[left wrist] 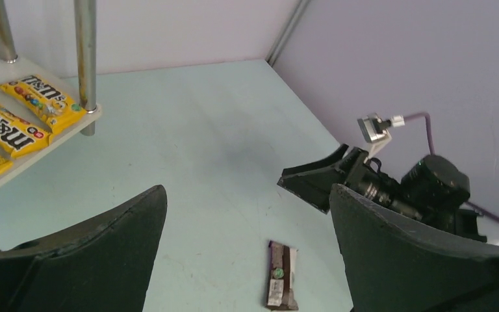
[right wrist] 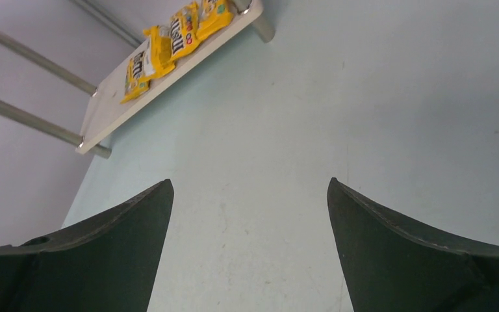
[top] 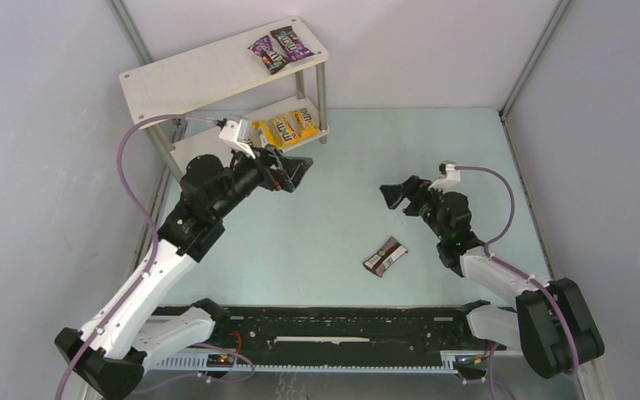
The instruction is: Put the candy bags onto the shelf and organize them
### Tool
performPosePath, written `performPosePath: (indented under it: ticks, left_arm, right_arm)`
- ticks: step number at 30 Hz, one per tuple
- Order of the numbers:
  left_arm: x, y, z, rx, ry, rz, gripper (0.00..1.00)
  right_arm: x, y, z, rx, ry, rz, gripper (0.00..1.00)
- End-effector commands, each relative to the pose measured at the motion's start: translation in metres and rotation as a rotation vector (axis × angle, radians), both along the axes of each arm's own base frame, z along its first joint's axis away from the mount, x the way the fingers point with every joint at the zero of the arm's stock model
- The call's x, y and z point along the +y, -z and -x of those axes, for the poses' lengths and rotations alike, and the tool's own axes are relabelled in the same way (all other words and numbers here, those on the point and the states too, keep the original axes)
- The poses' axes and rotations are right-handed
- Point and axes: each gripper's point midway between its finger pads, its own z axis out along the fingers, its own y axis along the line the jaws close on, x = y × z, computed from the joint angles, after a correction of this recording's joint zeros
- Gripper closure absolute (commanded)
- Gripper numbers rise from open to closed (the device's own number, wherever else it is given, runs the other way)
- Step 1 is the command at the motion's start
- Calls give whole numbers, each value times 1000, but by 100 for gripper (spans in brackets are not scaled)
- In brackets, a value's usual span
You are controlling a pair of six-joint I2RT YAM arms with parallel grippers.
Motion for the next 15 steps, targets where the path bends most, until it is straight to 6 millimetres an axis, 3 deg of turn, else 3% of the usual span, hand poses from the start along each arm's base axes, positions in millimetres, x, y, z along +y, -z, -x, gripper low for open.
performPosePath:
  ticks: [1,7,12,15]
  left_arm:
    - [-2,-13,24,-122,52,-100,0]
    - [1,-9,39,-143,49,-171,0]
    - [2,-2,37,-130,39,-200,0]
    - [-1,1,36,-121,48,-207,0]
  right_arm:
    - [5,4,8,66,8,-20,0]
    - [23,37,51,252,-48,-46,0]
    - [1,81,95,485,28,-85,0]
    - [-17,93,116,551,76,-90,0]
